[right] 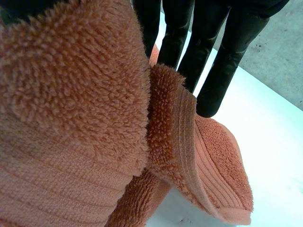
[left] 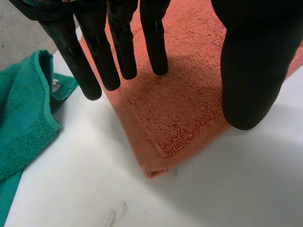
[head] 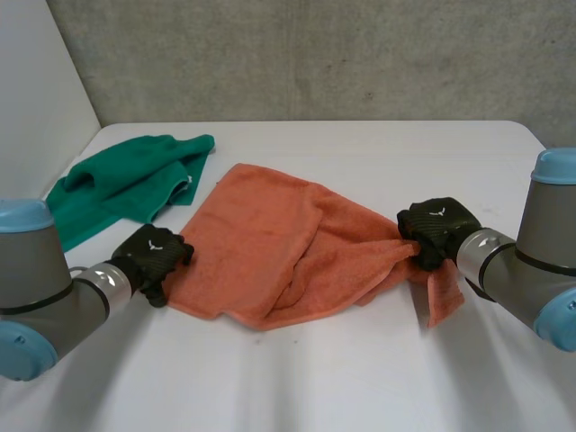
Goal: Fold the laundry.
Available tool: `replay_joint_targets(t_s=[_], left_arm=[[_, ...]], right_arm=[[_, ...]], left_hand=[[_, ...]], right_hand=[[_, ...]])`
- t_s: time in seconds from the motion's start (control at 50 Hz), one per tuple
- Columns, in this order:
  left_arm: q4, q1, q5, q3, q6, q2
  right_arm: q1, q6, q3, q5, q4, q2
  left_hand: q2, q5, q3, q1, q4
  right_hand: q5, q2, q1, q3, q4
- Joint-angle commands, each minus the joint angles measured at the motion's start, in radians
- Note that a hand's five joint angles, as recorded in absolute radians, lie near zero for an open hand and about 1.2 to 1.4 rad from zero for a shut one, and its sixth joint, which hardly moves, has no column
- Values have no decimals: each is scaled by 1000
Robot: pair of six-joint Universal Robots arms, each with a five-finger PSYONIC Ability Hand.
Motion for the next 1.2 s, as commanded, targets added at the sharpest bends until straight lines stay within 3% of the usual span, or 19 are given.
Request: replay_joint_targets(t_s=[0.02, 0.24, 0.68, 0.76, 0.84, 0.88, 0.98, 1.06, 1.2], left_arm=[[2, -1, -1, 27, 0, -28], [1, -2, -3, 67, 0, -58], [1, -7, -1, 113, -1, -75], [1, -5, -3, 122, -1, -87], [1, -8, -4, 128, -5, -87], [4, -14, -9, 128, -11, -86], [4, -11, -41, 111, -18, -5], [1, -16, -115, 73, -55, 119], [-8, -28, -202, 4, -129, 420]], right_arm=[[0, 0, 0, 0, 0, 2], [0, 0, 2, 0, 0, 3], [1, -2, 8, 0, 0, 3], [1, -2, 8, 0, 0, 3], [1, -2, 8, 0, 0, 3], [0, -2, 8, 0, 0, 2], [-6, -5, -6, 3, 11, -11], [-2, -55, -30, 10, 54, -37], [-6, -275, -139, 22, 339, -196]], left_hand=[[121, 119, 119, 119, 117], [279, 277, 278, 277, 275], [356, 354, 354, 354, 351], [485, 483, 483, 483, 480], [810, 808, 808, 808, 805], [866, 864, 865, 864, 862], [866, 864, 865, 864, 862], [866, 864, 865, 864, 862], [866, 864, 865, 864, 862]], right_hand=[[243, 229, 449, 214, 207], [243, 229, 449, 214, 207], [243, 229, 449, 214, 207], [243, 229, 449, 214, 207], [243, 229, 449, 214, 207], [243, 229, 449, 214, 207], [243, 229, 449, 214, 207], [243, 229, 449, 214, 207], [243, 229, 449, 214, 207]])
